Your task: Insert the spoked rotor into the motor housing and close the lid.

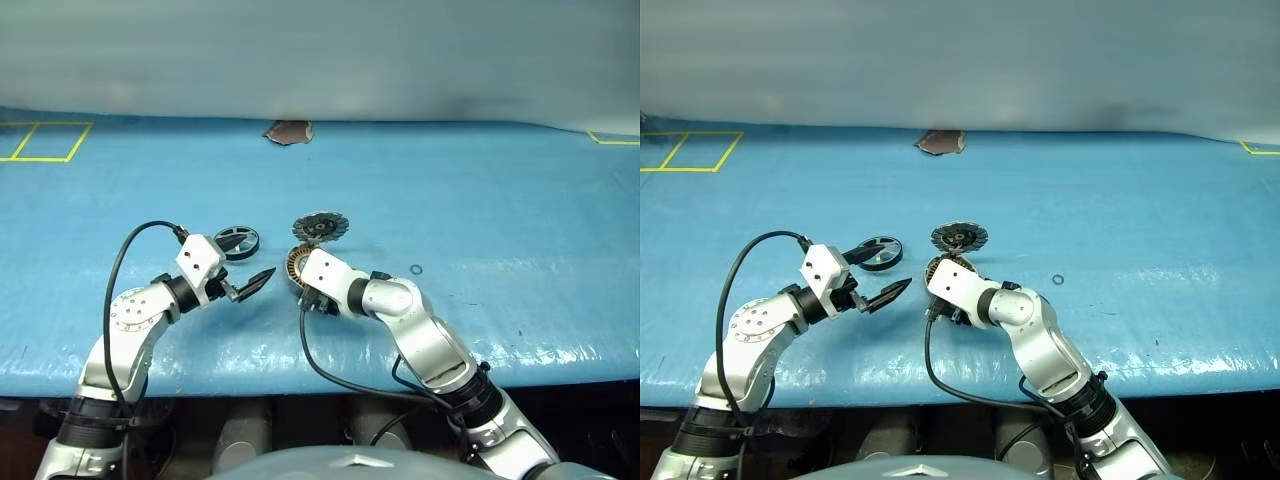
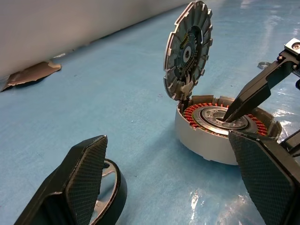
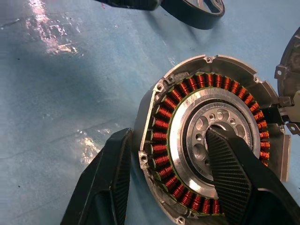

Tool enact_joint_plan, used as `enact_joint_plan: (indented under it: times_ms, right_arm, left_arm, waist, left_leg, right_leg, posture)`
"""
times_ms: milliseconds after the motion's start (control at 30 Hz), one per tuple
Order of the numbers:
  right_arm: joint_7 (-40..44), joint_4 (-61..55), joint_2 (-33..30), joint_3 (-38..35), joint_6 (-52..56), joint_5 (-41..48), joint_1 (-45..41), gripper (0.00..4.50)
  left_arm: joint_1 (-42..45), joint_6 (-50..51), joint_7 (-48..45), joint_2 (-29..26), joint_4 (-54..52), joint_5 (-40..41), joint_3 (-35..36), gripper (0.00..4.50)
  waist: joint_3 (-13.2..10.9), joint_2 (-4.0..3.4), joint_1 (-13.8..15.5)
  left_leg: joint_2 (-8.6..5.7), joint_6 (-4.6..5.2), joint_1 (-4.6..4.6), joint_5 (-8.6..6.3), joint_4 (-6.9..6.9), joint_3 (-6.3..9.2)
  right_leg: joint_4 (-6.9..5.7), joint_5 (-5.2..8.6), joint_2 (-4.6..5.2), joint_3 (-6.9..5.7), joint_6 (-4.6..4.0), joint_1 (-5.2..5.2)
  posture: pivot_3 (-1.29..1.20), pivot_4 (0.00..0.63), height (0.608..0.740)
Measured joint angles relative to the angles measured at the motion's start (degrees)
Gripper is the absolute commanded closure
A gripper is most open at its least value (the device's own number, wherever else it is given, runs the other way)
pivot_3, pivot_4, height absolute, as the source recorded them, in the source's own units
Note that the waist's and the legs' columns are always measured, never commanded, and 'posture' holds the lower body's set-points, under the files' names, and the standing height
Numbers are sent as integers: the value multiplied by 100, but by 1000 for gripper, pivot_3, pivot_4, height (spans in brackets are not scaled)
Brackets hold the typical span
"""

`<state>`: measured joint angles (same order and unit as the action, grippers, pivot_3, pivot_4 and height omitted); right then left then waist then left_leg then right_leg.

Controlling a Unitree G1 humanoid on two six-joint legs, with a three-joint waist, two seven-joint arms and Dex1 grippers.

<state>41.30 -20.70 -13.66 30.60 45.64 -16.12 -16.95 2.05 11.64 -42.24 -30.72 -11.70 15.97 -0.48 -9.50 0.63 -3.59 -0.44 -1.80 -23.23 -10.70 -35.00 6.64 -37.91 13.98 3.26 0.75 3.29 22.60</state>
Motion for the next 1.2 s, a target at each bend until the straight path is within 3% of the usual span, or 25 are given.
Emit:
enact_joint_plan:
  times_ms: [633,867,1100,1200]
  right_arm:
    - [-153,994,534,147,-538,195,-360,2401]
    - [-146,1213,684,237,-679,447,-389,113]
    - [-279,642,725,-89,-402,947,-150,113]
    - [-457,108,826,-512,-262,1235,-128,113]
  left_arm:
    - [-501,203,102,-297,-422,46,394,0]
    - [-511,201,124,-284,-423,46,396,0]
    - [-341,186,36,-311,-243,38,393,0]
    - [-293,186,-52,-313,-119,38,374,0]
  waist:
    - [15,23,-58]
    - [11,9,-3]
    - [1,8,26]
    - [0,7,25]
  left_leg:
    - [116,-21,73,-14,6,-63]
    - [127,-39,64,-24,5,-66]
    - [118,-77,13,-53,4,-64]
    - [119,-78,-39,-58,2,-60]
  right_leg:
    - [-4,4,-37,-20,-28,15]
    - [-3,4,-60,-12,-41,31]
    - [-3,-11,-68,-4,-38,42]
    - [-4,-18,-74,-6,-27,97]
  posture:
    - [0,150,740]
    - [0,150,740]
    - [0,150,740]
    - [0,150,740]
